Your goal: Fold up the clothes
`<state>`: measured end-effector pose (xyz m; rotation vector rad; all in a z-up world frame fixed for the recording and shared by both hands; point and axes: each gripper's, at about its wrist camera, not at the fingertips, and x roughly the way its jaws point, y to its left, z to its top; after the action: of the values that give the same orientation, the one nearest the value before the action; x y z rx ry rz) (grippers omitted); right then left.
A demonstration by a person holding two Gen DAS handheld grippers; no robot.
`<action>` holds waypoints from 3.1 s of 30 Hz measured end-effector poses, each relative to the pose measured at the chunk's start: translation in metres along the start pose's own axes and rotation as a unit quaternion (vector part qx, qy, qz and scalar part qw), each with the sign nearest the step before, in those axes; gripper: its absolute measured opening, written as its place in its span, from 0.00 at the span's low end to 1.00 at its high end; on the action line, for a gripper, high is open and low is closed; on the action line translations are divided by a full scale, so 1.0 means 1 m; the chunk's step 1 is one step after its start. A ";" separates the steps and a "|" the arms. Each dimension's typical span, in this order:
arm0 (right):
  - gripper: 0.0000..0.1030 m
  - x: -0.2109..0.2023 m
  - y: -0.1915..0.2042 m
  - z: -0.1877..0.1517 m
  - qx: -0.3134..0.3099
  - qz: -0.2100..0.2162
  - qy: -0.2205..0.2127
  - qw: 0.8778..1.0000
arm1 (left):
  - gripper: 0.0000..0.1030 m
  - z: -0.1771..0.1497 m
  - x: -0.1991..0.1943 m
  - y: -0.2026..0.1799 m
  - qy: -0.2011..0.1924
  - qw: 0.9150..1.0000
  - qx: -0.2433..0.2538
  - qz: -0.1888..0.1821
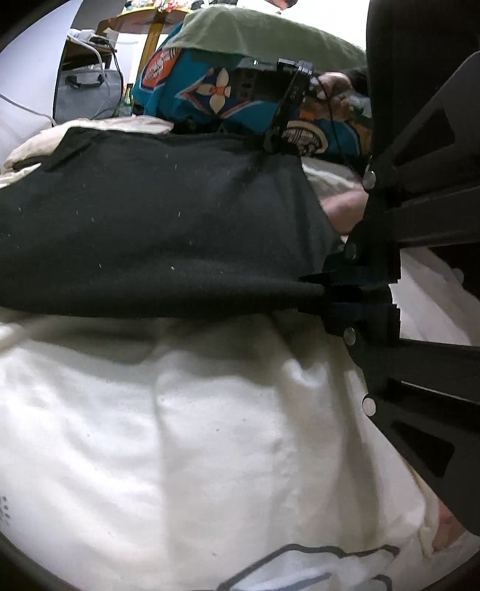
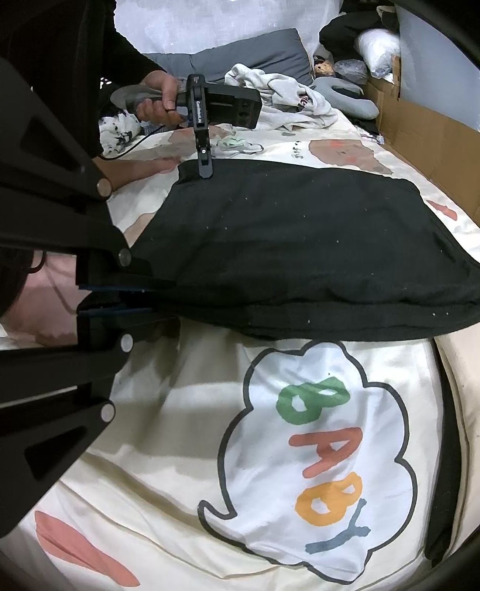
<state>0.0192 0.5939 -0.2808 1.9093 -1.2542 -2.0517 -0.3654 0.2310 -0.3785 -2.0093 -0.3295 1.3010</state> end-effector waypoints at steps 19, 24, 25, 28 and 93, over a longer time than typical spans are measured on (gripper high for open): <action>0.06 -0.016 0.019 -0.026 -0.016 -0.008 0.063 0.998 | 0.04 -0.052 -0.009 -0.036 0.084 0.996 0.025 0.022; 0.05 -0.014 0.013 -0.037 -0.008 -0.018 0.077 0.997 | 0.04 -0.060 -0.002 -0.030 0.109 0.993 0.037 0.031; 0.05 -0.012 0.011 -0.038 -0.006 -0.022 0.079 0.997 | 0.04 -0.059 -0.001 -0.028 0.111 0.993 0.037 0.034; 0.09 -0.003 0.007 -0.037 0.001 -0.047 0.092 0.995 | 0.09 -0.056 0.005 -0.021 0.126 0.990 0.026 0.056; 0.15 0.014 0.019 0.132 -0.048 -0.025 -0.103 0.993 | 0.14 0.109 -0.072 -0.006 -0.131 0.982 0.071 0.117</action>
<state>-0.1060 0.6398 -0.2951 1.7422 -1.1317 -2.3407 -0.4926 0.2415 -0.3507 -1.7995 -0.1187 1.6927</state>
